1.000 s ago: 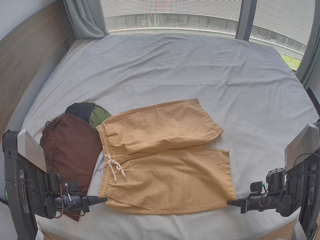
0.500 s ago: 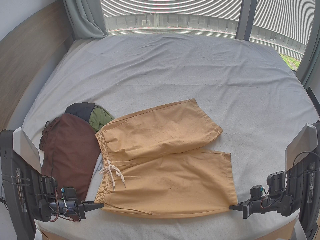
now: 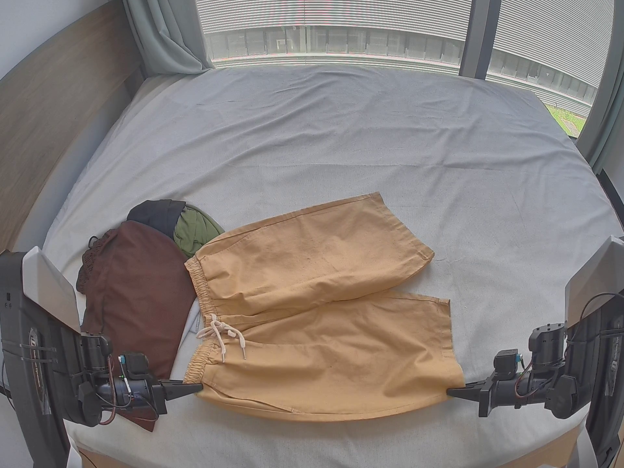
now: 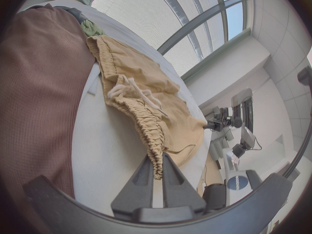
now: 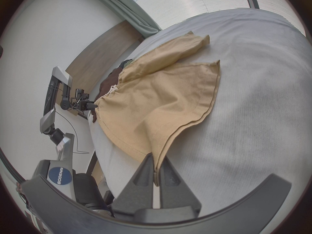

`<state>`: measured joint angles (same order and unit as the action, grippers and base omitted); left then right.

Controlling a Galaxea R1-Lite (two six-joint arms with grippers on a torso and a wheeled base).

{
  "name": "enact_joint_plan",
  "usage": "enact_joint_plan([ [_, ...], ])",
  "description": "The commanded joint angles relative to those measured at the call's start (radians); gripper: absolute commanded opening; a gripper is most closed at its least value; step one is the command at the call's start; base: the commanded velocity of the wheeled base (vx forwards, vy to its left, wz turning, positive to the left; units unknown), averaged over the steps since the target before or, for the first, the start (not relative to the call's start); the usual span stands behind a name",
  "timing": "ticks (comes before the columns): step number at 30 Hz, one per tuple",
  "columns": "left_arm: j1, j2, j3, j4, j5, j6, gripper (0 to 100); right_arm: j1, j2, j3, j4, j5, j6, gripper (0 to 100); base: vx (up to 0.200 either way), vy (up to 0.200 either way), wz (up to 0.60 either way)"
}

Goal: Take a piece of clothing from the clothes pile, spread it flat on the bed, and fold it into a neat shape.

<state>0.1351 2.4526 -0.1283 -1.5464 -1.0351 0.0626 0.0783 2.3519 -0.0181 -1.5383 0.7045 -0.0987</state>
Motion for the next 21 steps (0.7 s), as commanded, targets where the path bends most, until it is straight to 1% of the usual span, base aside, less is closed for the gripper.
enact_joint_plan([
  [1,-0.025,-0.115,-0.033,-0.001,-0.002,-0.099,0,0.012,-0.092,-0.023,-0.003,0.007,0.051,0,0.0,0.0,0.0],
  [3,-0.026,-0.149,-0.037,-0.001,-0.003,-0.13,0,0.017,-0.123,-0.037,-0.002,0.007,0.096,0,0.0,0.0,0.0],
  [6,-0.034,-0.162,-0.05,-0.001,-0.006,-0.132,0,0.026,-0.164,-0.059,-0.002,0.007,0.155,0,0.0,0.0,0.0],
  [12,-0.048,-0.162,-0.067,-0.001,-0.008,-0.135,0,0.037,-0.206,-0.085,-0.002,0.007,0.197,0,0.0,0.0,0.0],
  [21,-0.051,-0.185,-0.102,-0.001,-0.008,-0.15,0,0.043,-0.247,-0.098,-0.002,0.007,0.234,0,0.0,0.0,0.0],
])
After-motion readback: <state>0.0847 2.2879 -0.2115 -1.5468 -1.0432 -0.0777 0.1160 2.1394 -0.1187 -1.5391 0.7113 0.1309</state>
